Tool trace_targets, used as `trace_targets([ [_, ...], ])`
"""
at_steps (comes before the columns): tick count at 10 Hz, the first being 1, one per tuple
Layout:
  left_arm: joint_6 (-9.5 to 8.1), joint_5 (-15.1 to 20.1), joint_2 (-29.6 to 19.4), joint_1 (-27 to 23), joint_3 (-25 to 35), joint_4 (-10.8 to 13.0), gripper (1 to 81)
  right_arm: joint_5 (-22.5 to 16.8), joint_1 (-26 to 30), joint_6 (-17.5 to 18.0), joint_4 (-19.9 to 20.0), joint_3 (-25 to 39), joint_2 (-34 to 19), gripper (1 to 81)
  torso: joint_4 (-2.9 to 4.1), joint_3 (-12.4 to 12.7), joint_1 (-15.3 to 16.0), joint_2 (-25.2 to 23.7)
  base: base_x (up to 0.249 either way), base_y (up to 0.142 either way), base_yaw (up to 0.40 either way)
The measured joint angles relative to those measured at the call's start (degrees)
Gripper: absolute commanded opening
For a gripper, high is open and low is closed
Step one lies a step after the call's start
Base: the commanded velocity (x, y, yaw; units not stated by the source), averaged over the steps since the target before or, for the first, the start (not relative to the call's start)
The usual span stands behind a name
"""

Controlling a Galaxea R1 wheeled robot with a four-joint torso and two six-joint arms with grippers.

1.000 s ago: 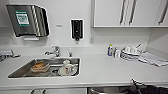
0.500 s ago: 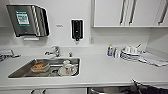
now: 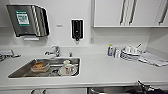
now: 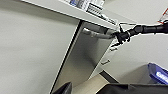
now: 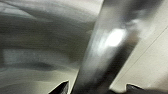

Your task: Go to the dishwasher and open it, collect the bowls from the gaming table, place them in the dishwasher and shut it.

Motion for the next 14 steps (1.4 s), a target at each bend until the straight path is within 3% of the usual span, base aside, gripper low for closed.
trace_targets([
  [8, -0.65, 0.01, -0.02, 0.00, -0.55, 0.00, 81.1, 1.22, -0.46, -1.44, -0.12, 0.26, -0.11, 81.1, 0.00, 0.00, 0.02, 0.00, -0.008, 0.000, 0.000],
  [10, -0.87, -0.11, 0.11, -0.11, -0.73, 0.00, 81.1, 3.56, -0.35, -1.02, -0.11, -0.44, 0.61, 81.1, 0.00, -0.02, 0.09, 0.04, -0.074, 0.000, 0.000],
  [14, -0.91, -0.07, 0.06, 0.35, -0.74, 0.09, 81.1, 3.04, -0.46, -1.26, -0.09, -0.30, 0.50, 81.1, 0.00, 0.00, 0.05, 0.02, -0.037, 0.000, 0.000],
])
